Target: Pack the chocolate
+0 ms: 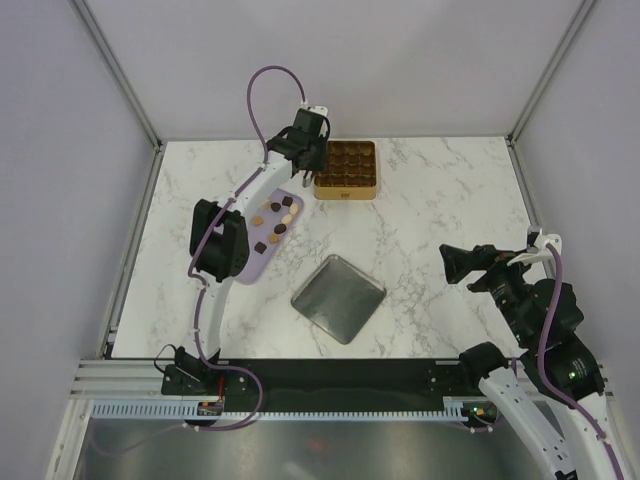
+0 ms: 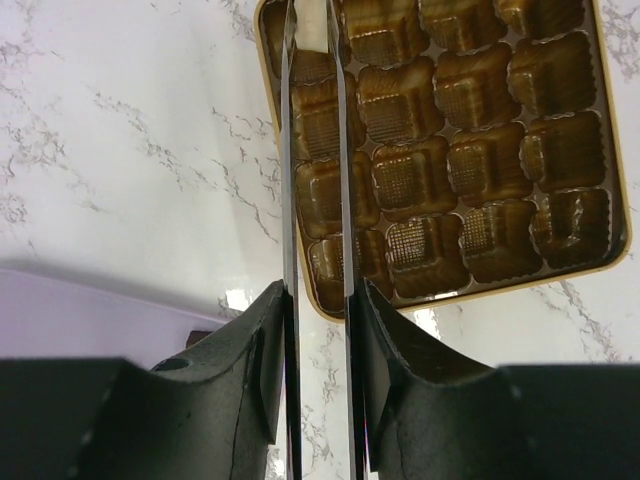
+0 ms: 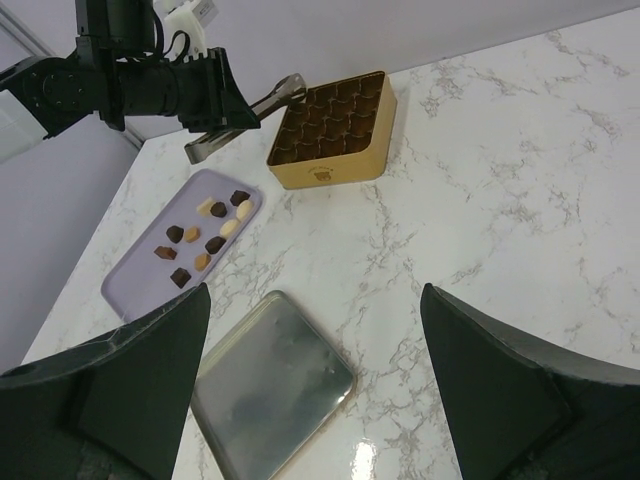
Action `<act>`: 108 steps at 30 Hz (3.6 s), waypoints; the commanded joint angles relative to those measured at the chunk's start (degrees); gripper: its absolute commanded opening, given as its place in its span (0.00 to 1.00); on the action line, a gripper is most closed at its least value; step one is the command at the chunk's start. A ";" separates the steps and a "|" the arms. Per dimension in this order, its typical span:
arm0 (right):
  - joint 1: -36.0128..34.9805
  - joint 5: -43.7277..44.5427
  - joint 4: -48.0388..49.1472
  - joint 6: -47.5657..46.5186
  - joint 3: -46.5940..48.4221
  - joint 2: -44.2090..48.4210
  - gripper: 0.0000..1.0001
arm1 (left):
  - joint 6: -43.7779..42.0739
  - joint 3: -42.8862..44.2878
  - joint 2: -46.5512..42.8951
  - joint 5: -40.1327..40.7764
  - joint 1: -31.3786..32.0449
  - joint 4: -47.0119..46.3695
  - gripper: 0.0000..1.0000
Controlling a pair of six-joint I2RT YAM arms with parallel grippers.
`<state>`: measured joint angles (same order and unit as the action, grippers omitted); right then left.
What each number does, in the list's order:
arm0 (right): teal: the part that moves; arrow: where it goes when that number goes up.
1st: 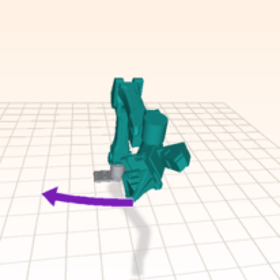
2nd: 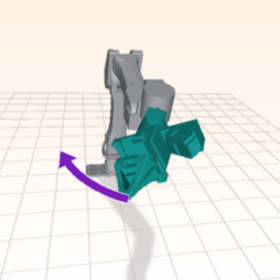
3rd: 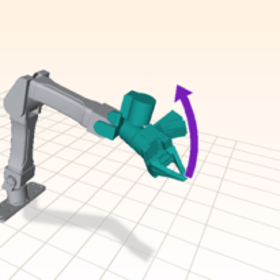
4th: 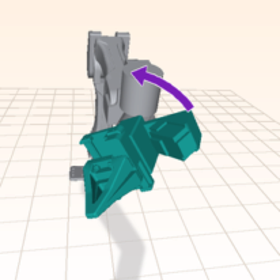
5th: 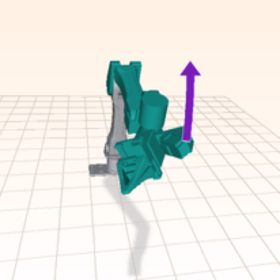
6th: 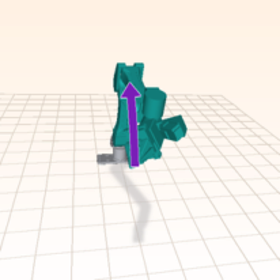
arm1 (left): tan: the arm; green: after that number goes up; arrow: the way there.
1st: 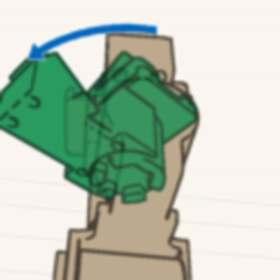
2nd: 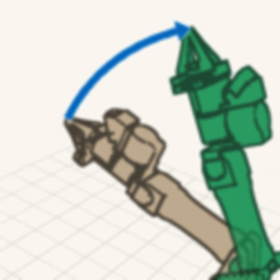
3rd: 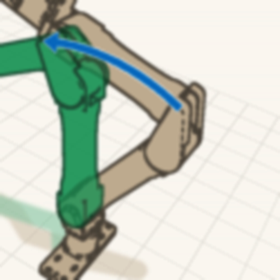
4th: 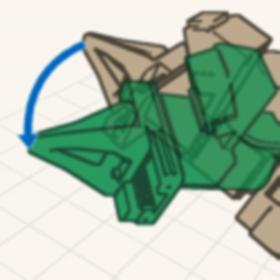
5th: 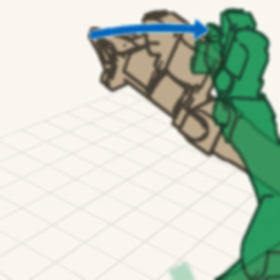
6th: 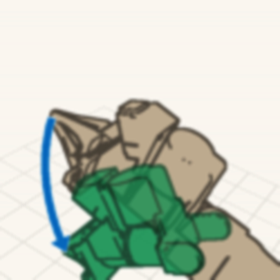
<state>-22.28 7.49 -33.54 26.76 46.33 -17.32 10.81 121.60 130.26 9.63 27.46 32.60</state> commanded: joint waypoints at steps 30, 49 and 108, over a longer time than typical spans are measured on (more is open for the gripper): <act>-0.30 1.39 -0.39 -2.07 1.49 -1.22 0.94 | 2.45 -28.26 -34.45 8.03 0.13 4.39 0.50; -0.22 -2.91 -0.21 -2.77 0.96 0.18 0.95 | 15.03 -49.88 -53.26 6.63 -3.47 15.04 0.47; -0.22 -2.04 -0.30 -4.00 2.01 2.03 0.95 | 16.35 -57.36 -46.50 3.73 -8.83 11.96 0.46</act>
<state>-22.28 4.80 -34.57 23.70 46.98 -15.86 27.31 61.78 83.31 13.34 18.85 46.15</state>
